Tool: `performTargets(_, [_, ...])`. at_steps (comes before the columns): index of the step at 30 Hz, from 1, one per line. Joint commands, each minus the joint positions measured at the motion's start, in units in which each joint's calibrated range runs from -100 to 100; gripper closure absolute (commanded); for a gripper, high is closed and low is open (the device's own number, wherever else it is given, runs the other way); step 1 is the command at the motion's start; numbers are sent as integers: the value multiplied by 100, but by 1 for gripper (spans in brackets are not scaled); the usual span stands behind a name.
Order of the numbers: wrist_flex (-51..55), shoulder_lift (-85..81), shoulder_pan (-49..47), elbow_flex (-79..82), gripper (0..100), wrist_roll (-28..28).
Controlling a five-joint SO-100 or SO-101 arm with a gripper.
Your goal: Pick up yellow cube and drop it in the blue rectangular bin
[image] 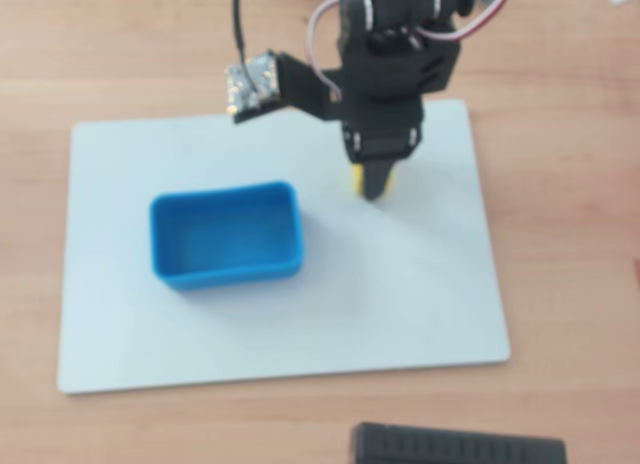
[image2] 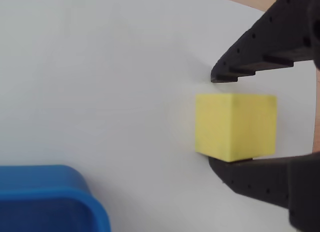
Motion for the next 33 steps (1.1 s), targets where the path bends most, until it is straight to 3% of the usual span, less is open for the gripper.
performTargets(1, [-69,-13,121,-649,97,-15])
performTargets(7, [130,-384,250,-1003,98,-15])
performTargets(19, [1343,-672,928,-3258,98,220])
performTargets(33, [1112,442,2094,-4212,99,611])
